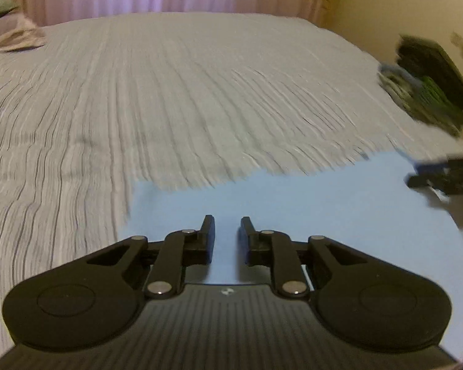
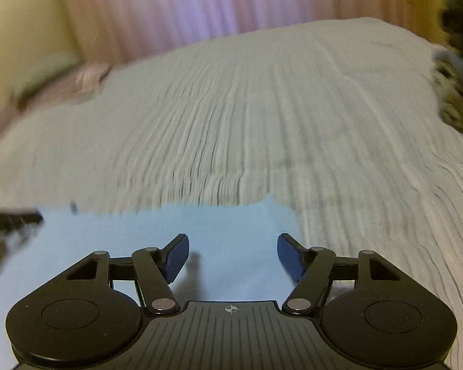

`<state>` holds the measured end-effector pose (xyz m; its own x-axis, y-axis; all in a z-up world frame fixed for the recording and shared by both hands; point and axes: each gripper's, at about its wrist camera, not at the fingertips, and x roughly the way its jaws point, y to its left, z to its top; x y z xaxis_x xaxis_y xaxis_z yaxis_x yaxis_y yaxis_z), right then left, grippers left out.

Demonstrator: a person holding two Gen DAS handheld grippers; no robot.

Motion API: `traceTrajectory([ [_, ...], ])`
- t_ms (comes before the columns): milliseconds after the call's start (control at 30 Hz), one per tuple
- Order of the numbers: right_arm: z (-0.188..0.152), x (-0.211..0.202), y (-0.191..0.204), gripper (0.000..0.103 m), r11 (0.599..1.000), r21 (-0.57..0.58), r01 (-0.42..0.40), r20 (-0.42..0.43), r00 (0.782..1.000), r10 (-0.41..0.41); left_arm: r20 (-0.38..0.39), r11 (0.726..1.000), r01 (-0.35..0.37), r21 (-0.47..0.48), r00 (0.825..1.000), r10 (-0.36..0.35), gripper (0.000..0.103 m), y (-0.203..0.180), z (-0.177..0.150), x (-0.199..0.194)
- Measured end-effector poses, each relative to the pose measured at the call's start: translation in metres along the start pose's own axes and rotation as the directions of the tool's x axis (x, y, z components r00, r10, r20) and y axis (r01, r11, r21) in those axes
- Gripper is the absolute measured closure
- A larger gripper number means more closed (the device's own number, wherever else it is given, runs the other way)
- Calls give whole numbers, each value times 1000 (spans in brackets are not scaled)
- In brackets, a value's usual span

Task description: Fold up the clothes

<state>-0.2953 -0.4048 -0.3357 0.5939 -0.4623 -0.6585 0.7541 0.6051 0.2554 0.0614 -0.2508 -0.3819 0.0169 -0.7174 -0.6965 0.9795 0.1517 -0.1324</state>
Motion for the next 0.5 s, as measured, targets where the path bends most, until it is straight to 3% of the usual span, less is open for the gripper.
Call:
traceTrajectory([
  [100,-2,-38,2,35,996,-7,84,46,995,-83,25,995,-91,-30,996,91,89,14,8,-4],
  [133,-10,-54,8,35,997,-27,78,56,996,-76,34,993,-110,-38,993,111,91,16,8,-12],
  [367,-93,-122,67,35,984,-177,16,14,1000,-14,115,992,-63,-113,990,76,89,-13,-36,-121],
  [500,-128,-107,61,35,976,-196,100,-28,994,-107,72,990,-60,-128,995,69,87,-42,-80,-144],
])
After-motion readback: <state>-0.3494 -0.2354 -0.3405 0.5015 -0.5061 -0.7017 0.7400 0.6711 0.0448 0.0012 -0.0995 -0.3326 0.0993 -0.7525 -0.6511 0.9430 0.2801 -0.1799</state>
